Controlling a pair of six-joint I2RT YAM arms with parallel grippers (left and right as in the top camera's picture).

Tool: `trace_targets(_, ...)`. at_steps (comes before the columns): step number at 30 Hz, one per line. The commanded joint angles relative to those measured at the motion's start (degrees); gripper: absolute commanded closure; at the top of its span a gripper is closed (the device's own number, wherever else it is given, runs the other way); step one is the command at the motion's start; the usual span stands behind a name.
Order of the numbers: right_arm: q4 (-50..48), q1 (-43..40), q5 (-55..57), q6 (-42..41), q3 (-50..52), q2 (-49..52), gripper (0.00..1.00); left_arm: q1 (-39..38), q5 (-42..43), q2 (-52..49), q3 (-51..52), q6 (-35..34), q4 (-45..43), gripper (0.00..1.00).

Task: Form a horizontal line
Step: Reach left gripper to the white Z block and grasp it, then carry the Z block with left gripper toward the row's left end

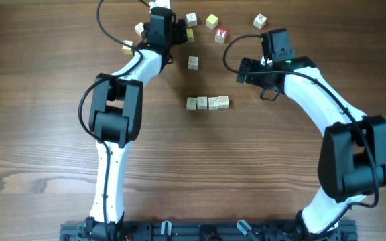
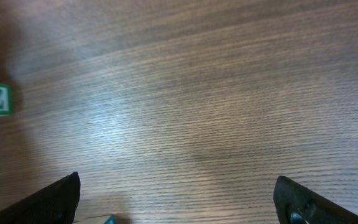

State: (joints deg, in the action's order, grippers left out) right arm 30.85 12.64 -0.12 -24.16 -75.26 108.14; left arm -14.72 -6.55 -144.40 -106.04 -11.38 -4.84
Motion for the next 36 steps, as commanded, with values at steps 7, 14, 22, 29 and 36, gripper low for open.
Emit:
trace_targets(7,-0.1,0.0,0.3,-1.6,-0.1,2.6,0.00,0.0,0.5,-1.9,-1.0,-1.0,-0.7,0.44)
trace_targets(14,0.3,0.0,0.3,-1.6,-0.2,2.6,0.00,0.0,-4.4,1.4,-1.0,-1.0,3.4,0.68)
trace_targets(22,0.1,0.0,0.3,-1.6,-0.1,2.6,0.00,0.0,-4.5,8.8,-1.0,-1.0,11.0,0.67)
trace_targets(29,0.1,0.0,0.1,-2.2,-0.1,2.6,0.00,-0.1,-4.4,20.3,-1.0,-1.0,26.0,0.69)
trace_targets(36,0.1,0.0,-1.4,-3.0,-0.1,2.6,0.00,-1.0,-4.3,28.7,-1.0,-4.2,43.5,0.71)
